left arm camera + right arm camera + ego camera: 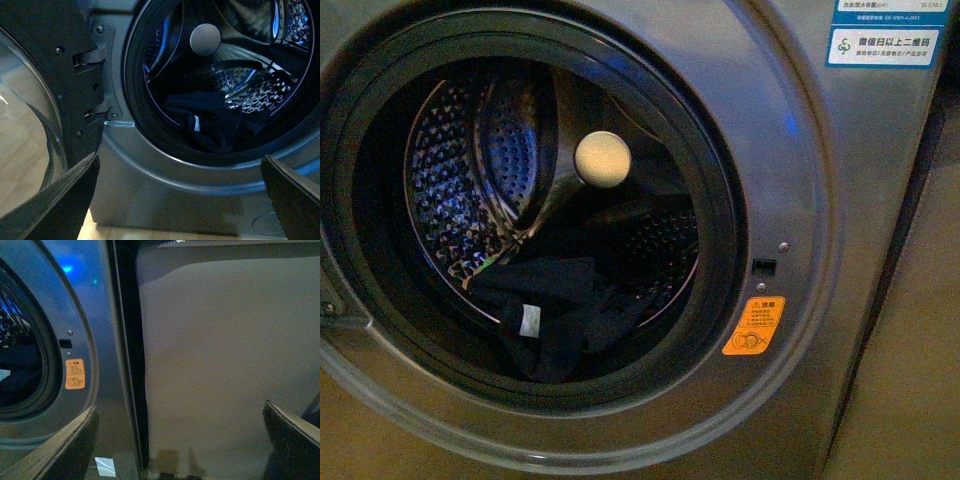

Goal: Collect clothes from washing machine

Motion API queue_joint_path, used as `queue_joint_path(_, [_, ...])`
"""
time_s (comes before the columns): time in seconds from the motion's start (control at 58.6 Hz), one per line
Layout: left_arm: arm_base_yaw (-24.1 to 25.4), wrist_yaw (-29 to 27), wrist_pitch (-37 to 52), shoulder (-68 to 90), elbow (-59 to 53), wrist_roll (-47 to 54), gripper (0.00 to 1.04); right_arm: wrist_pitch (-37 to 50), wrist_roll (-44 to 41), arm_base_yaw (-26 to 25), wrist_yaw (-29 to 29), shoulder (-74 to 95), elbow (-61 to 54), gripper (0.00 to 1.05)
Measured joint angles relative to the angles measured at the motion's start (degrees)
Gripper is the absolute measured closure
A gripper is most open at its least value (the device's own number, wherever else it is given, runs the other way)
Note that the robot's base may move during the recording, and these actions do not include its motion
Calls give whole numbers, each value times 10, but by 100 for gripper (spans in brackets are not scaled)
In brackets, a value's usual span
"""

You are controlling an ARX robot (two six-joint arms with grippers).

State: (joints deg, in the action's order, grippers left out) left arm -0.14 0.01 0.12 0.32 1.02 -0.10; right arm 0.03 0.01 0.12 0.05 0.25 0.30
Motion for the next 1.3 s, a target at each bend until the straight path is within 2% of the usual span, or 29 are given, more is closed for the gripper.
queue_joint_path(0.682, [0,0,0,0,0,0,7,0,0,0,0,0,0,7])
queue_joint_path(0.699, [9,31,-16,8,4,-10,7,0,0,0,0,0,0,7])
queue_joint_path(0.733, [31,111,-45,45,18,-32,7,0,0,0,0,0,0,7])
queue_joint_path(0.801, [33,155,15,161,34,-44,7,0,0,0,0,0,0,7])
queue_joint_path(0.853, [18,151,82,249,61,-47,7,0,0,0,0,0,0,7])
queue_joint_path(0.972, [-16,121,167,395,122,-42,7,0,0,0,0,0,0,7])
queue_joint_path(1.159, [-50,103,231,589,211,-36,7,0,0,0,0,0,0,7])
queue_joint_path(1.296, [-62,99,237,704,283,-34,7,0,0,0,0,0,0,7])
